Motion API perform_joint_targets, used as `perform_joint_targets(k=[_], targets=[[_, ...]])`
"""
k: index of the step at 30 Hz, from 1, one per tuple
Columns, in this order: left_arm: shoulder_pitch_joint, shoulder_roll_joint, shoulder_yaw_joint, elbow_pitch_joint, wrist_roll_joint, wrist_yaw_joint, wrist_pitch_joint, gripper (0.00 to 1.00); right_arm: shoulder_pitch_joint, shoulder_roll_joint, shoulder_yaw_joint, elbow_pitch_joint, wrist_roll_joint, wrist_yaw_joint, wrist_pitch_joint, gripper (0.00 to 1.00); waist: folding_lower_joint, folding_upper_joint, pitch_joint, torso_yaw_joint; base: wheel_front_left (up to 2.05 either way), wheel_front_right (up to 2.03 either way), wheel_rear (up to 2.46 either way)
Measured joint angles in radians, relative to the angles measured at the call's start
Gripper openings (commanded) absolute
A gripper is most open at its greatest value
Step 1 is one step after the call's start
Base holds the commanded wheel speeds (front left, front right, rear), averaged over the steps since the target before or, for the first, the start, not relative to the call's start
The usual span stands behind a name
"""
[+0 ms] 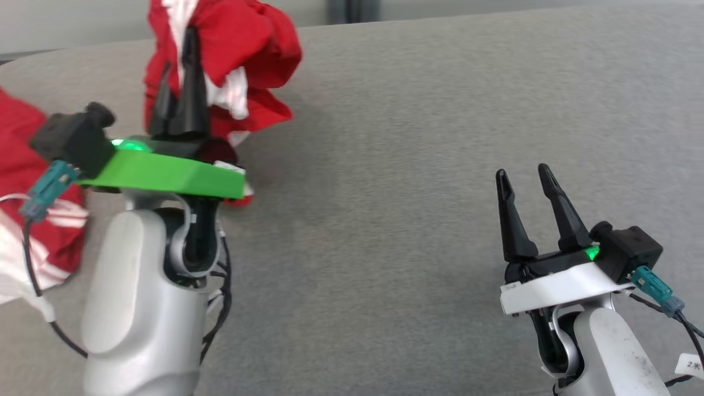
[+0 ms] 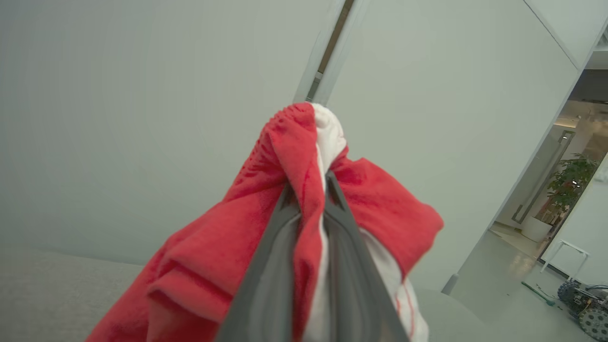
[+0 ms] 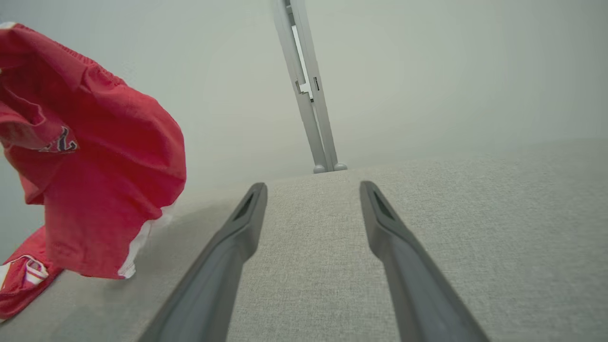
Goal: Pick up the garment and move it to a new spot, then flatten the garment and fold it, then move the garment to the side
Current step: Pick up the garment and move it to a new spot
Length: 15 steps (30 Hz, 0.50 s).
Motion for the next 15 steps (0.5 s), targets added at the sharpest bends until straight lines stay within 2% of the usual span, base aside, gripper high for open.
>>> perform_joint_targets(k=[5, 8, 15], targets=[[-0.016, -0.002, -0.116, 0.042, -0.086, 0.057, -0.008, 0.00, -0.012, 0.000, -0.008, -0.012, 0.034, 0.000, 0.000, 1.00, 0.0000, 0.0000, 0.010, -0.120, 0.00, 0.00, 0.00], [-0.017, -0.003, -0.206, 0.116, -0.163, 0.058, -0.021, 0.00, -0.011, -0.001, -0.019, -0.011, 0.050, 0.000, 0.000, 1.00, 0.0000, 0.0000, 0.022, -0.187, 0.00, 0.00, 0.00], [-0.038, -0.004, -0.432, 0.355, -0.219, 0.080, -0.069, 0.00, -0.008, -0.001, -0.004, -0.012, 0.077, 0.000, 0.000, 1.00, 0.0000, 0.0000, 0.058, -0.320, 0.00, 0.00, 0.00]])
